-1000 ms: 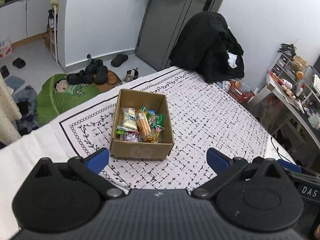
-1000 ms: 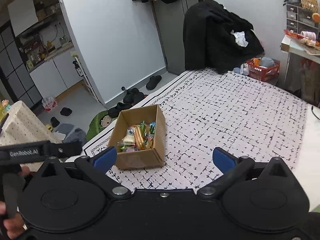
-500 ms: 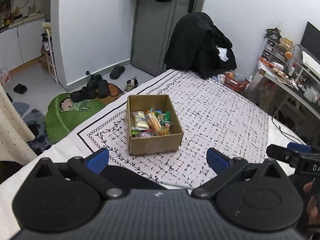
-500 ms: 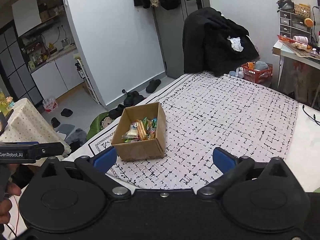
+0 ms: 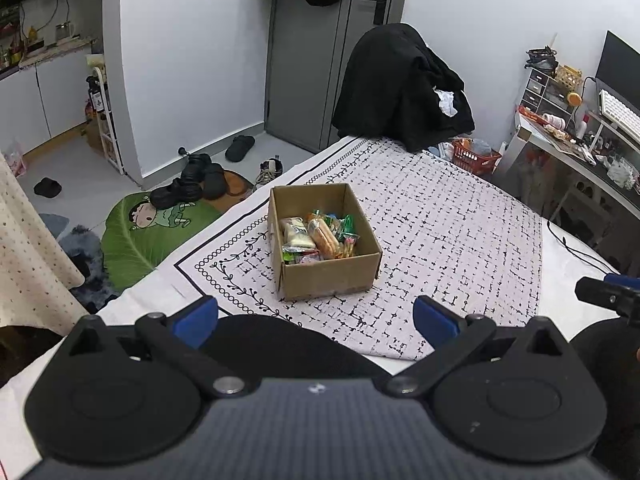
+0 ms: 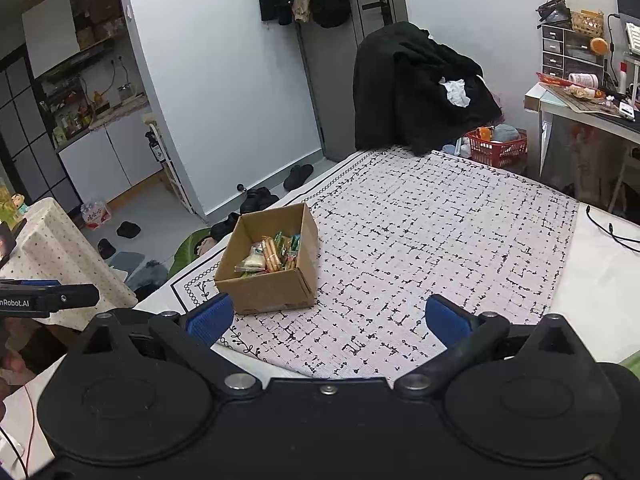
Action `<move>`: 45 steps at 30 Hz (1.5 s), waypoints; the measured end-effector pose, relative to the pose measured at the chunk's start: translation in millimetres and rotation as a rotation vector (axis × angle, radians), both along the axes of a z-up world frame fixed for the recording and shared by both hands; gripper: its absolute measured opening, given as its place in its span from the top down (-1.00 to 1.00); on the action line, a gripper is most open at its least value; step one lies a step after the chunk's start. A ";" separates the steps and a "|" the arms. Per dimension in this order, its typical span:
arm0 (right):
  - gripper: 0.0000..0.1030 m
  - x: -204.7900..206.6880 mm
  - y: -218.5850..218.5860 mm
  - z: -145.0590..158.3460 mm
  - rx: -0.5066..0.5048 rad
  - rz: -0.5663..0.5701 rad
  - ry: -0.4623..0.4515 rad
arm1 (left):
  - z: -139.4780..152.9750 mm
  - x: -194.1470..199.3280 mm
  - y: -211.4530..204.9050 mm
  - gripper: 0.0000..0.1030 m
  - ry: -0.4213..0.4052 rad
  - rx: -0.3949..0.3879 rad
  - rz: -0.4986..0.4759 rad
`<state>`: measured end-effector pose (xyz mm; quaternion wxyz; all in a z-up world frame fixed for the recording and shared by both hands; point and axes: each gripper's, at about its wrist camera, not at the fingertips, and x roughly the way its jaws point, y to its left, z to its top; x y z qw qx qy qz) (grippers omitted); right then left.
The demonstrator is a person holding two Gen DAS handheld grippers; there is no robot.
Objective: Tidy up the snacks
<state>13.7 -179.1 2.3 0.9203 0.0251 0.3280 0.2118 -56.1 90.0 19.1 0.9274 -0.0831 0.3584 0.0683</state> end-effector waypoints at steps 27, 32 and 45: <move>-1.00 -7.1 3.5 -1.8 -0.027 0.009 -0.005 | -0.6 -5.4 -1.5 -1.00 -0.007 -0.006 -0.001; -1.00 -6.4 5.7 -2.2 -0.033 0.016 -0.006 | -0.2 -5.2 -2.4 -1.00 -0.006 -0.006 -0.002; -1.00 -7.5 8.6 -0.9 -0.044 0.020 -0.009 | 0.5 -6.4 -3.5 -1.00 -0.022 -0.018 -0.024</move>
